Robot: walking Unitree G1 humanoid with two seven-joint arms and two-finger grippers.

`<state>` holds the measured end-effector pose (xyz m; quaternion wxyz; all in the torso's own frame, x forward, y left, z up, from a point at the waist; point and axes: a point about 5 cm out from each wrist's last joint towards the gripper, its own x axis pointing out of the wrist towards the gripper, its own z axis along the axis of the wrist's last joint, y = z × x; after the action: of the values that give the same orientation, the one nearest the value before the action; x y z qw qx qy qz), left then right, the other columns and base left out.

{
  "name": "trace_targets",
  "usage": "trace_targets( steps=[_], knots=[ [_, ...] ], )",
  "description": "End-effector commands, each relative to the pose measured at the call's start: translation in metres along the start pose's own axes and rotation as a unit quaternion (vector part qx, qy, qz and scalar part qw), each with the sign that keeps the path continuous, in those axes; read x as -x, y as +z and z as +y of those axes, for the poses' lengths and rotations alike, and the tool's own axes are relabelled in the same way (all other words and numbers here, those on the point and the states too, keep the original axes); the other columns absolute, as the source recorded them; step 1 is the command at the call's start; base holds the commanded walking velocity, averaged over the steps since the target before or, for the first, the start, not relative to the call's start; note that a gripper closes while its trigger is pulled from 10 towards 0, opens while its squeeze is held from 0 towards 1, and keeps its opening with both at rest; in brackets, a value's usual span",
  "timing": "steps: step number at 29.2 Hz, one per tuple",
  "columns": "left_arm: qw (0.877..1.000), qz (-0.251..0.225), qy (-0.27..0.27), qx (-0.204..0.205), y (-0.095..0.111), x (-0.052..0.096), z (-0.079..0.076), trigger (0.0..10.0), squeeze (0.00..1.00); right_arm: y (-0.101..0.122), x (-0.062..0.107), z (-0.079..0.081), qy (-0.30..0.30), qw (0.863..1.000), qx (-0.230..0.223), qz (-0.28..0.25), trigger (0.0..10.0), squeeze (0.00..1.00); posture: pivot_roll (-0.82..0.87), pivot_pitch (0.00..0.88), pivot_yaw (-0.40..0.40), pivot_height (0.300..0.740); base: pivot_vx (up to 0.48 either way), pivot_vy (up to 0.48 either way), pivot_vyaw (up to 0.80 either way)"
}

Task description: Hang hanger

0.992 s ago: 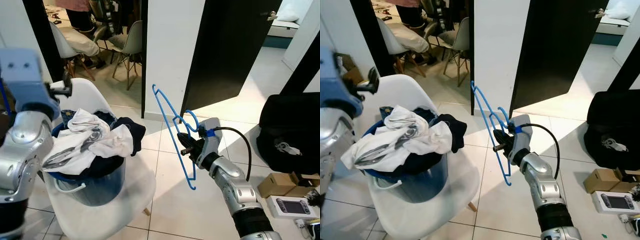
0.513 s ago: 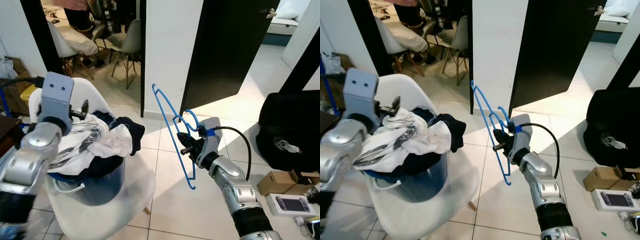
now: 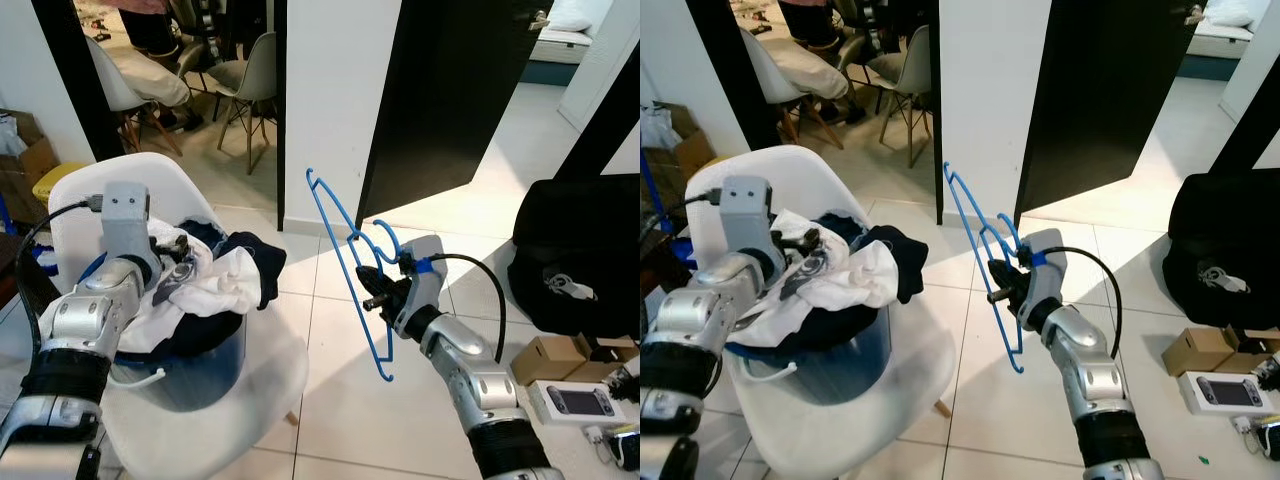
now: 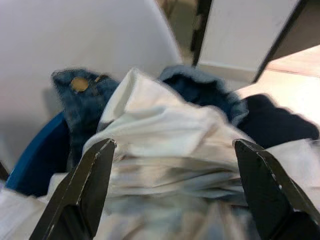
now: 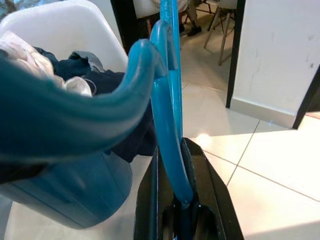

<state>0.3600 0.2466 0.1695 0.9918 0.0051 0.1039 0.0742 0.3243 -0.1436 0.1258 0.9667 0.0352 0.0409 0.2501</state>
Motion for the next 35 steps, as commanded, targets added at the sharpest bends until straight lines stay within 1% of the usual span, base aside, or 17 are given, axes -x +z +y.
trace_targets(
  steps=[1,2,6,7,9,10,11,12,13,15,16,17,23,24,25,26,35],
  knots=[
    [1.000,0.006,0.017,-0.002,-0.003,-0.002,0.006,10.0,0.00,0.000,0.004,-0.002,-0.002,1.000,-0.004,0.000,10.0,0.00,-0.05,0.120,-0.053,0.740,0.000,0.000,0.00],
    [0.999,0.000,0.037,-0.004,-0.001,-0.003,0.012,10.0,0.00,0.001,0.006,-0.002,-0.002,1.000,-0.003,0.000,10.0,0.00,-0.06,0.128,-0.054,0.740,0.000,0.000,0.00],
    [0.999,0.000,0.037,-0.004,-0.001,-0.003,0.012,10.0,0.00,0.001,0.006,-0.002,-0.002,1.000,-0.003,0.000,10.0,0.00,-0.06,0.128,-0.054,0.740,0.000,0.000,0.00],
    [0.998,-0.009,0.063,-0.009,0.004,-0.003,0.019,10.0,0.00,0.001,0.008,-0.001,-0.002,1.000,-0.002,0.000,10.0,0.00,-0.06,0.135,-0.056,0.740,0.000,0.000,0.00],
    [0.998,-0.009,0.063,-0.009,0.004,-0.003,0.019,10.0,0.00,0.001,0.008,-0.001,-0.002,1.000,-0.002,0.000,10.0,0.00,-0.06,0.135,-0.056,0.740,0.000,0.000,0.00],
    [0.996,-0.007,0.087,-0.006,0.004,-0.004,0.030,10.0,0.00,0.001,0.011,0.000,-0.001,1.000,-0.004,0.002,10.0,0.00,-0.05,0.154,-0.060,0.740,0.000,0.000,0.00],
    [0.996,-0.007,0.087,-0.006,0.004,-0.004,0.030,10.0,0.00,0.001,0.011,0.000,-0.001,1.000,-0.004,0.002,10.0,0.00,-0.05,0.154,-0.060,0.740,0.000,0.000,0.00],
    [0.995,0.001,0.098,0.000,-0.001,-0.005,0.036,10.0,0.00,0.001,0.014,0.001,0.000,1.000,-0.006,0.002,10.0,0.00,-0.06,0.162,-0.060,0.740,0.000,0.000,0.00],
    [0.995,0.010,0.100,0.017,-0.006,-0.006,0.038,10.0,0.00,0.002,0.017,0.002,0.001,1.000,-0.007,0.002,10.0,0.00,-0.07,0.166,-0.059,0.740,0.000,0.000,0.00],
    [0.994,0.012,0.098,0.038,-0.010,-0.008,0.035,10.0,0.00,0.003,0.021,0.004,0.002,1.000,-0.009,0.002,10.0,0.00,-0.08,0.171,-0.058,0.740,0.000,0.000,0.00],
    [0.994,0.012,0.098,0.038,-0.010,-0.008,0.035,10.0,0.00,0.003,0.021,0.004,0.002,1.000,-0.009,0.002,10.0,0.00,-0.08,0.171,-0.058,0.740,0.000,0.000,0.00],
    [0.994,-0.002,0.096,0.048,-0.005,-0.009,0.031,10.0,0.00,0.004,0.023,0.004,0.001,1.000,-0.010,0.002,10.0,0.00,-0.08,0.173,-0.059,0.740,0.000,0.000,0.00],
    [0.995,-0.013,0.084,0.057,0.001,-0.014,0.024,10.0,0.00,0.005,0.024,0.005,0.000,1.000,-0.014,0.005,10.0,0.00,-0.08,0.174,-0.057,0.740,0.000,0.000,0.00],
    [0.995,-0.011,0.077,0.061,0.000,-0.014,0.022,5.8,0.00,0.005,0.023,0.005,0.000,1.000,-0.014,0.005,10.0,0.00,-0.08,0.175,-0.055,0.740,0.000,0.000,0.00],
    [0.995,-0.004,0.064,0.073,-0.003,-0.015,0.018,2.0,0.00,0.005,0.023,0.006,0.000,1.000,-0.013,0.006,10.0,0.00,-0.08,0.176,-0.054,0.740,0.000,0.000,0.00],
    [0.995,-0.001,0.058,0.079,-0.005,-0.015,0.017,0.0,0.00,0.005,0.023,0.006,0.000,1.000,-0.013,0.005,10.0,0.00,-0.08,0.177,-0.053,0.740,0.000,0.000,0.00],
    [0.994,0.009,0.045,0.094,-0.006,-0.018,0.010,0.0,0.00,0.007,0.022,0.007,-0.003,1.000,-0.014,0.010,10.0,0.00,-0.08,0.175,-0.054,0.740,0.000,0.000,0.00]
  ],
)
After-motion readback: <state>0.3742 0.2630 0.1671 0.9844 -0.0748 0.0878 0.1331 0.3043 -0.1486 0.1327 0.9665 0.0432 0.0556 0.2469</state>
